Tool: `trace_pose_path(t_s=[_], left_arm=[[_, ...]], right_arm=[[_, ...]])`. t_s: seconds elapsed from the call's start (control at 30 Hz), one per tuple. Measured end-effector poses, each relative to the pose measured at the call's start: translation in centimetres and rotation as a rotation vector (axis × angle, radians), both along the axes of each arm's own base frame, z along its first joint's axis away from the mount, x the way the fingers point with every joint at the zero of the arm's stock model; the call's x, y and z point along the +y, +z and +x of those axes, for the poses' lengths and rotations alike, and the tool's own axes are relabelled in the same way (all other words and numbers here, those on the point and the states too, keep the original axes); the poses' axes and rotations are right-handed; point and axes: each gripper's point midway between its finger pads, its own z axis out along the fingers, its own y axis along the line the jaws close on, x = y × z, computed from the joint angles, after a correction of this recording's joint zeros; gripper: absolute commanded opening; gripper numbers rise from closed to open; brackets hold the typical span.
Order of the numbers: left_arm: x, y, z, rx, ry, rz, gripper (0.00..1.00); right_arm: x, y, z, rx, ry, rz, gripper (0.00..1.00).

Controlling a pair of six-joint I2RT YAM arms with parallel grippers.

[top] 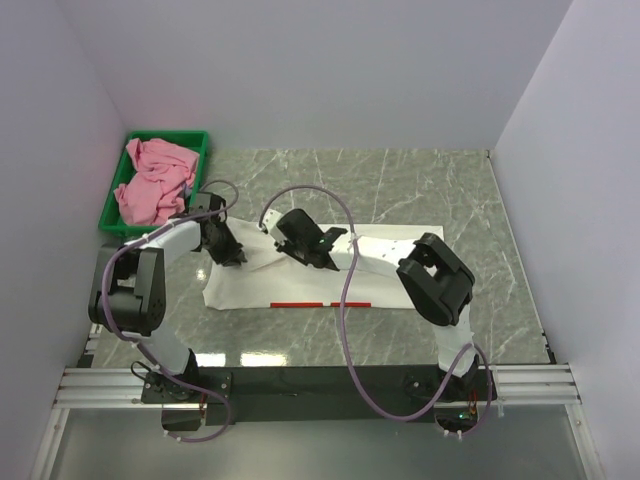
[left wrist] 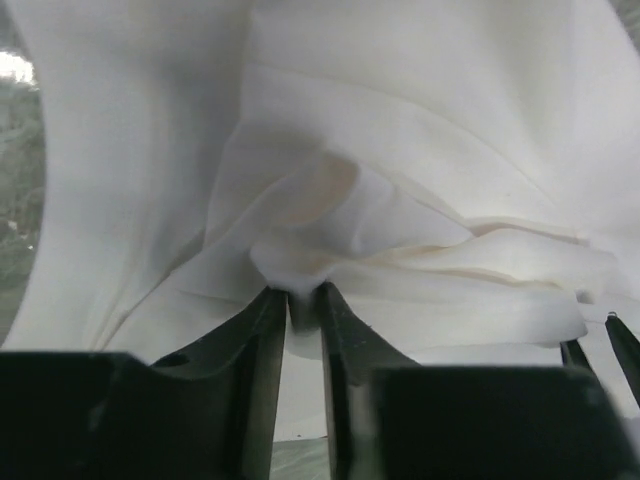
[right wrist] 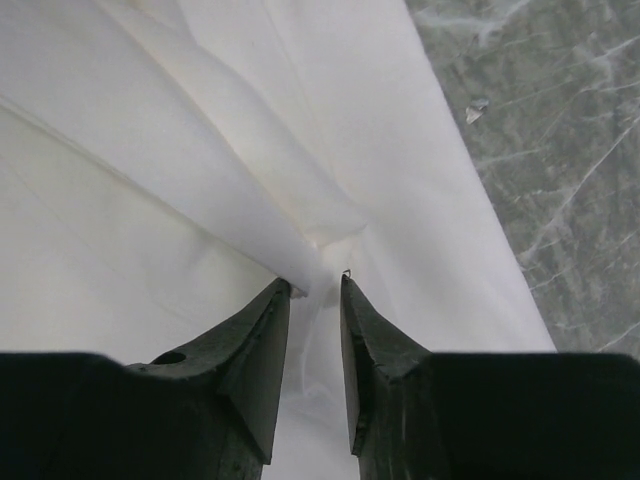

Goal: Fold and stack the t-shirts
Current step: Fold the tshirt

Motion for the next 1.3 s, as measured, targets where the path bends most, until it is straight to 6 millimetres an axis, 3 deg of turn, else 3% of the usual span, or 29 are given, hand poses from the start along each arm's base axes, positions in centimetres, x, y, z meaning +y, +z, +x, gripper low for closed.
trace_pose_path(t_s=[0.03, 0.1, 0.13, 0.2, 0.27, 0.4, 0.57, 0.7, 0.97, 1.13, 1.3], left_arm=[[0.1, -0.1, -0.2, 0.003, 0.002, 0.005, 0.39], [0.3, 0.0, -0.5, -0.001, 0.002, 0.013, 0.52], [0.5, 0.3, -0.6, -0.01, 0.005, 0.017, 0.65], [0.8, 1.3, -0.5, -0.04, 0.01, 0.028, 0.76], [1.0, 2.6, -0.3, -0.081, 0.019, 0.035, 0.79], [1.5, 4.9, 0.2, -0.162, 0.037, 0.052, 0.76], [1.3, 5.3, 0.5, -0.18, 0.038, 0.049, 0.67], [0.6, 4.7, 0.4, -0.167, 0.019, 0.045, 0.76], [0.2, 2.4, -0.4, -0.15, 0.004, 0.043, 0.86], [-1.1, 1.4, -0.1, -0.161, -0.025, 0.013, 0.84], [-2.3, 1.2, 0.3, -0.179, -0.042, -0.024, 0.74]], right_arm=[[-0.2, -0.3, -0.2, 0.009, 0.002, -0.008, 0.39], [-0.6, -0.9, -1.0, 0.045, 0.004, -0.023, 0.41], [-0.8, -1.1, -1.3, 0.064, 0.003, -0.027, 0.41], [-1.0, -1.2, -2.0, 0.108, -0.007, -0.012, 0.41], [-1.0, -0.7, -2.6, 0.152, -0.024, 0.033, 0.41], [-1.0, 2.2, -2.1, 0.239, -0.122, 0.222, 0.41], [-1.1, 5.6, 0.6, 0.345, -0.282, 0.523, 0.36], [-0.2, 5.5, 1.1, 0.432, -0.351, 0.636, 0.35], [2.0, 2.5, 0.7, 0.615, -0.399, 0.736, 0.34], [2.1, 1.6, 0.7, 0.653, -0.412, 0.764, 0.34], [2.2, 1.4, 0.5, 0.663, -0.404, 0.778, 0.34]])
